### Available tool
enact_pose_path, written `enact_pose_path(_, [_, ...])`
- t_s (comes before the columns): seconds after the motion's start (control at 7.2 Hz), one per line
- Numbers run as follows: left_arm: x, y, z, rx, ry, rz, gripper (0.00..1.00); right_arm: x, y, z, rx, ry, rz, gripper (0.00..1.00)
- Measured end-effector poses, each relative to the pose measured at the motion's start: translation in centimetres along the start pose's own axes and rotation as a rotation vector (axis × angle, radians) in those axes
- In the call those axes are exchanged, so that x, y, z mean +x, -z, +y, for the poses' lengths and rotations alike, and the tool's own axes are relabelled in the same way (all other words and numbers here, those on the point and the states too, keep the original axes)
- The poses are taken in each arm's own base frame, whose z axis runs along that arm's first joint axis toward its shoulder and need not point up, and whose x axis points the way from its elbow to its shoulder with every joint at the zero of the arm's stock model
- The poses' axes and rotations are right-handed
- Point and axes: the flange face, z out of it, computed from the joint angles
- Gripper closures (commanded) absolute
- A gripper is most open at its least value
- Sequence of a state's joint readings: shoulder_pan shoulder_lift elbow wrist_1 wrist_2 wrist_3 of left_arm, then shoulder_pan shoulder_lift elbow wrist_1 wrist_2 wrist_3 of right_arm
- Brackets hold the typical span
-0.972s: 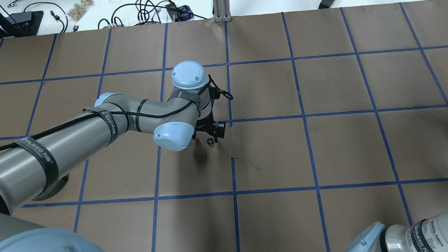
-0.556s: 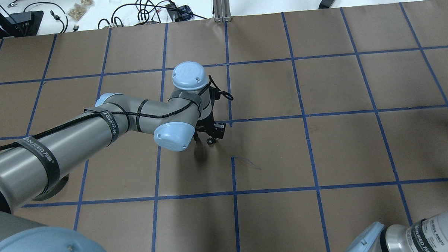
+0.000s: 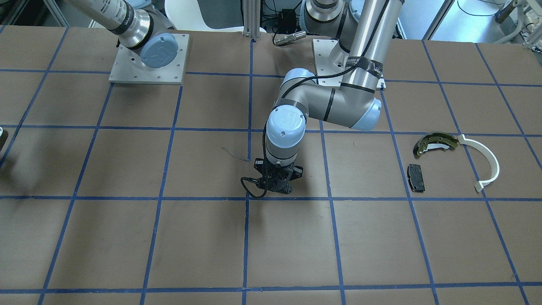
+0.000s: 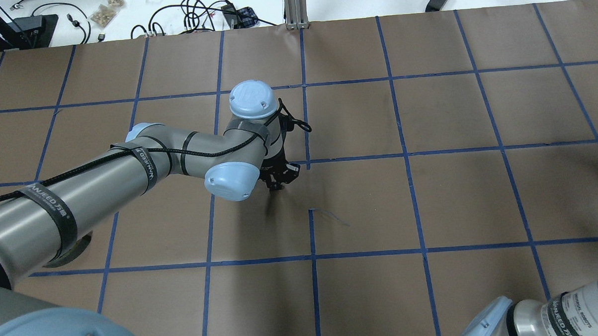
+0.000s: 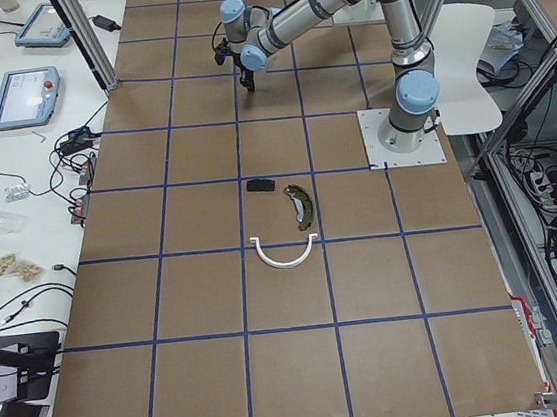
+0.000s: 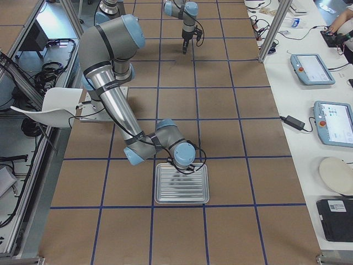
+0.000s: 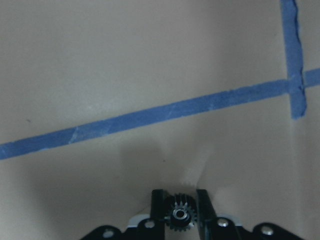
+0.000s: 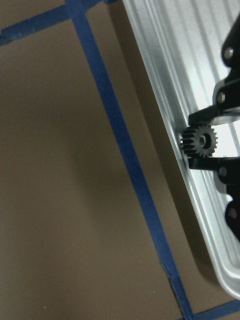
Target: Place bearing gear from tray to pile
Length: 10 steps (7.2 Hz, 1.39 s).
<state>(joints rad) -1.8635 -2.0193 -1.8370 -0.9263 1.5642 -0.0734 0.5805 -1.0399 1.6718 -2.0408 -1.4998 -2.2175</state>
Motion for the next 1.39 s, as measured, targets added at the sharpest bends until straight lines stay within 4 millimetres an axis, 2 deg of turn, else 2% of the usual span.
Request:
enact_pose_path(0.14, [-0.6,1.5,-0.5,0.009,0.001,-0.002,1.00,0.1,1.1,-0.4,-0.014,-0.016,0.013,1.00])
enact_pose_path(0.28, [-2.0,3.4,-1.6,-0.001,0.009,-0.006,1.00,0.0,3.3,-1.7,-0.039,-0.046,0.038,1.00])
enact_pose_path(0.42, [-4.1,5.5,-2.7,-0.017,0.027,-0.009,1.00,-0.2,5.9,-4.3,-0.053,-0.080,0.055,1.00])
enact_pose_path(0.56, [-7.3,7.4,-3.6,-0.026,0.063,-0.017,1.00,-0.9,7.8,-8.5,-0.047,-0.152,0.045,1.00])
enact_pose_path(0.69, [-11.5,8.6,-4.0,-0.032,0.123,-0.028,1.00,-1.6,9.1,-14.1,-0.042,-0.244,0.033,1.00])
enact_pose_path(0.83, [-16.6,9.2,-4.1,-0.038,0.176,-0.032,1.00,-2.5,10.2,-20.8,-0.051,-0.321,0.038,1.00])
enact_pose_path(0.97, [-21.7,9.5,-3.6,-0.049,0.187,-0.026,1.00,-3.5,10.2,-27.9,-0.064,-0.387,0.041,1.00])
enact_pose_path(1.25, [-30.4,9.1,-1.1,-0.085,0.155,-0.004,1.00,-6.8,8.3,-43.0,-0.084,-0.576,0.046,1.00])
enact_pose_path(1.39, [-34.2,8.4,0.9,-0.104,0.127,0.003,1.00,-9.6,6.9,-50.6,-0.092,-0.670,0.051,1.00])
